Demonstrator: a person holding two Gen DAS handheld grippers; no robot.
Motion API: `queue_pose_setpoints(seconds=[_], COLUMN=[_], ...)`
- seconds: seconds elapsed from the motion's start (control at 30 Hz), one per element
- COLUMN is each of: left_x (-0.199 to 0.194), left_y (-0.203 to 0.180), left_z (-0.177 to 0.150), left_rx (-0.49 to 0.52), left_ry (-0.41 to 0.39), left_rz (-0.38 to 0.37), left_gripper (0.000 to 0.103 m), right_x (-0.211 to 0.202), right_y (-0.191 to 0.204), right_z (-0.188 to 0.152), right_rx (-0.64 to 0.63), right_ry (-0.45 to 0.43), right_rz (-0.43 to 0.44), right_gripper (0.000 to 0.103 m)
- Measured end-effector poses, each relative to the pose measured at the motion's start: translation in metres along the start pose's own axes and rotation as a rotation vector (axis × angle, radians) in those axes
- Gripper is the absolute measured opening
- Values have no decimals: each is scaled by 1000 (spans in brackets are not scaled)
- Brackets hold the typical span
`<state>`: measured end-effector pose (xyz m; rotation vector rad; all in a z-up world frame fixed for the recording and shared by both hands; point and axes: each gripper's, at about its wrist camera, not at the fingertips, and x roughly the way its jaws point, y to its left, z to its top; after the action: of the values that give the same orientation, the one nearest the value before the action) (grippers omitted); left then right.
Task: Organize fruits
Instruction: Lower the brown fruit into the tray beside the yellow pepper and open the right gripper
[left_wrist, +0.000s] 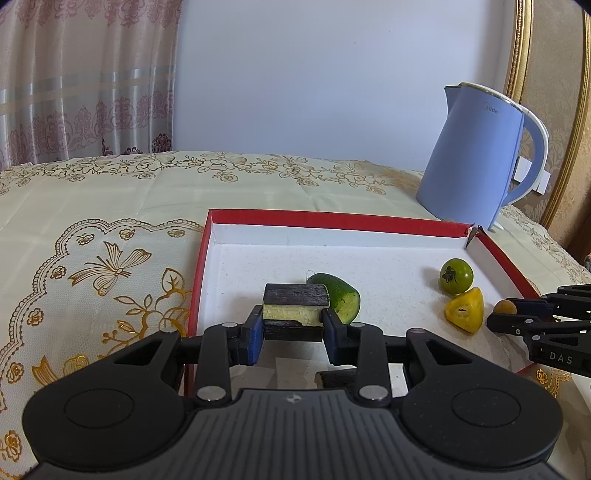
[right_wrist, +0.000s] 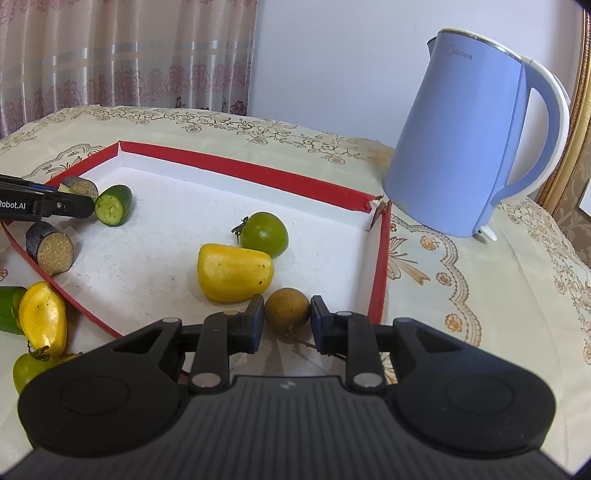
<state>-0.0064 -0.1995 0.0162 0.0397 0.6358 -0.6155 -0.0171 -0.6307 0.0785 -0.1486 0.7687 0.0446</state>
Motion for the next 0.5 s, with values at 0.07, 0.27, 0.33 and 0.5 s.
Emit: queue_pose_setpoints(seconds=[0.07,0.27,0.33,0.5], left_x=[0,0,0,0], left_y=[0,0,0,0], left_z=[0,0,0,0], left_rx=[0,1,0,1], left_ry=[0,0,0,0], left_rz=[0,0,1,1], left_gripper=[32,32,32,32], right_x=[0,0,-1,-2], right_y=[0,0,-1,-2], right_z=[0,-1,-2,-6], right_rx=[1,8,19,60], right_ry=[0,-2,-5,-19], right_rz=[1,2,4,3], right_gripper=[25,25,25,25])
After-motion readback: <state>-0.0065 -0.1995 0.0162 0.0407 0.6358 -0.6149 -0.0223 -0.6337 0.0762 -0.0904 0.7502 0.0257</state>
